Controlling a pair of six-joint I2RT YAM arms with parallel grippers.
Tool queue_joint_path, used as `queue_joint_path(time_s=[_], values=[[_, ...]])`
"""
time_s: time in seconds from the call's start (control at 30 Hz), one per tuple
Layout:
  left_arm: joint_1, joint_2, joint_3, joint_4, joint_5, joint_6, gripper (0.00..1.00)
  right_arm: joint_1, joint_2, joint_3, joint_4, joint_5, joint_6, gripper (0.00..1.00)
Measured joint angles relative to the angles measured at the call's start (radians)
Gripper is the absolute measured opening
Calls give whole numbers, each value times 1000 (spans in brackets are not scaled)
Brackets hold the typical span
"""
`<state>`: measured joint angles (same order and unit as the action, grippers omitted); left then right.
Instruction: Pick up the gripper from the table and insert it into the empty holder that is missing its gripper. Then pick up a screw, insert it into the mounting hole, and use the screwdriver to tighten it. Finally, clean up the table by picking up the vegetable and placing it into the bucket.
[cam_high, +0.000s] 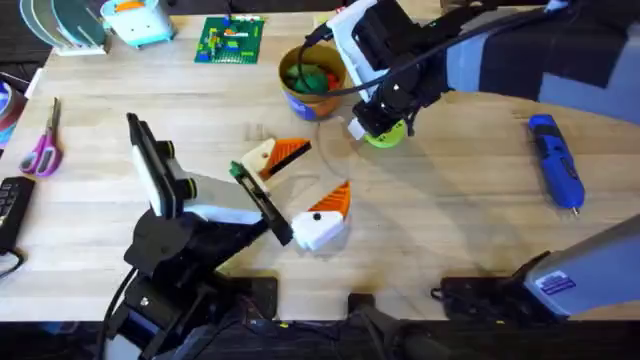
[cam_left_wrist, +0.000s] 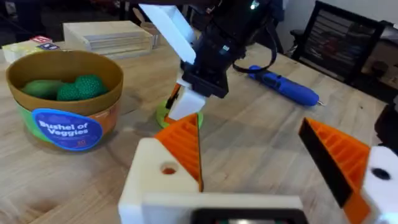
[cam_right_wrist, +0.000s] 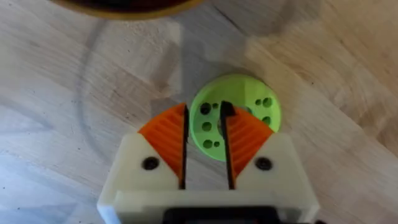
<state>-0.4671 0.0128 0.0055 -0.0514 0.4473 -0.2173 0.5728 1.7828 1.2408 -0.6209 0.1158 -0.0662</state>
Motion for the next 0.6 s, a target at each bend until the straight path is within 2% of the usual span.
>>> queue_joint_path(time_s=[0.1, 0.13, 0.17, 0.5, 0.6], values=[[0, 0, 0, 0, 0, 0, 993, 0, 0, 0, 4, 0, 0, 326], [0, 0, 0, 0, 0, 0, 993, 0, 4, 0, 14, -3, 0, 267], [0, 0, 0, 0, 0, 0, 994, 0, 7, 0, 14, -4, 3, 257], [0, 0, 0, 0, 0, 0, 993, 0, 18, 0, 16, -4, 3, 239], [0, 0, 0, 0, 0, 0, 993, 0, 18, 0, 16, -4, 5, 176]])
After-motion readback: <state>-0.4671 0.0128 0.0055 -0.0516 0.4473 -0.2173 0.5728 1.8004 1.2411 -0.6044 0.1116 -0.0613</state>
